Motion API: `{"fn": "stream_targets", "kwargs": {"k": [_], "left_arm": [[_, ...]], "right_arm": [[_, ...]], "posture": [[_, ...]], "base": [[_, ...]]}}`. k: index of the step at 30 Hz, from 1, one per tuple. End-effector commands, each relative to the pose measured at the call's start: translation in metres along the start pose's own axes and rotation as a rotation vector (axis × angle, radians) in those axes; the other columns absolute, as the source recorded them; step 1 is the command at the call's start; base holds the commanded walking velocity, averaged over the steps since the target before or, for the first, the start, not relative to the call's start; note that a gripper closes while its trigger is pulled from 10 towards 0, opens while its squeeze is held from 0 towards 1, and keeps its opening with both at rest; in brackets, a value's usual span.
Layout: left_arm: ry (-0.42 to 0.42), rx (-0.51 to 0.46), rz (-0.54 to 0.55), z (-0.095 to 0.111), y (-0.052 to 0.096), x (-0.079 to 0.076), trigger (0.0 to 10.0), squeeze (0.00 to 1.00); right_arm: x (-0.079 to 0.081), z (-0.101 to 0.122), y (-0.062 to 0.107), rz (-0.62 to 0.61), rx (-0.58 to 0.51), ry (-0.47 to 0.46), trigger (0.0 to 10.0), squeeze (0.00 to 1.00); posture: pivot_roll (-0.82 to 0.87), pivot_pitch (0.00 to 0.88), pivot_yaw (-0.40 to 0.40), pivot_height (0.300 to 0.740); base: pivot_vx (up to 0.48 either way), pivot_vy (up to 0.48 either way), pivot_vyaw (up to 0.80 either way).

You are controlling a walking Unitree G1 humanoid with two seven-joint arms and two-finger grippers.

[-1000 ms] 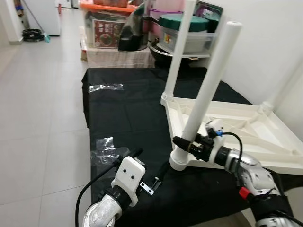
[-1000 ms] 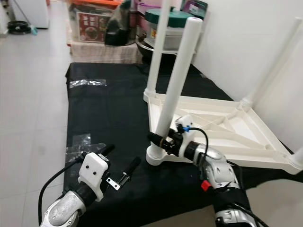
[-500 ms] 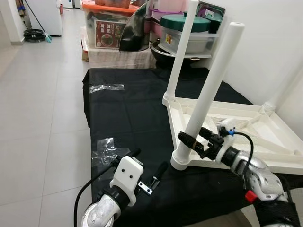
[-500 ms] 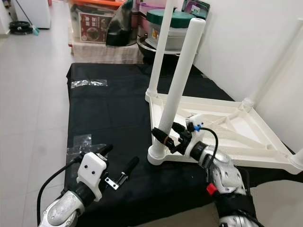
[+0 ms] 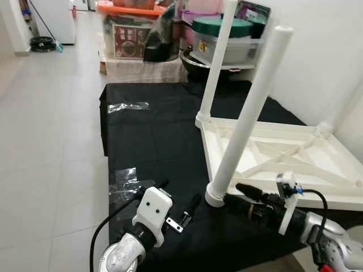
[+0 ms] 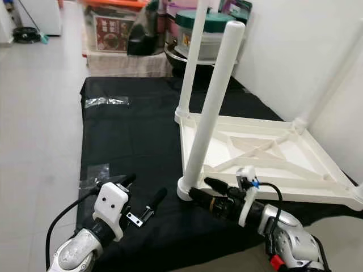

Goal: Building children table

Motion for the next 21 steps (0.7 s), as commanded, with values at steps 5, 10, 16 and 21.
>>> {"fn": "stream_targets", "kwargs": {"k": [5, 10, 16, 21], "left_arm": [[0.027, 0.028, 0.012, -0.006, 0.001, 0.001, 10.0, 0.0], [0.031, 0.035, 0.021, -0.007, 0.0, 0.002, 10.0, 0.0], [0.034, 0.041, 0.029, -0.008, 0.0, 0.003, 10.0, 0.0], [0.044, 0.048, 0.034, -0.008, 0.0, 0.004, 10.0, 0.0]], "right_arm": [[0.018, 0.01, -0.005, 0.071, -0.057, -0.006, 10.0, 0.0], [0.031, 0.026, -0.029, 0.087, -0.124, 0.037, 10.0, 0.0], [0.039, 0.024, -0.034, 0.134, -0.103, 0.053, 10.0, 0.0], [0.041, 0.026, -0.034, 0.128, -0.107, 0.058, 10.0, 0.0]], "posture": [[0.04, 0.0, -0.095, 0.74], [0.04, 0.0, -0.096, 0.74], [0.05, 0.002, -0.1, 0.74], [0.04, 0.004, -0.096, 0.74]], "base": [[0.0, 0.055, 0.0], [0.0, 0.433, 0.0], [0.0, 0.456, 0.0], [0.0, 0.46, 0.0]]}}
Point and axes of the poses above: a point about 5 cm out from each wrist's last joint towards the gripper, its own y axis pointing back from the gripper into the wrist, its own z axis along the axis of the wrist's last joint, x = y × z, the point moved 1 cm from there along -y, pointing out of the wrist towards the gripper, and after that the axes turned 10 degrees about y, right-handed, at the moved point
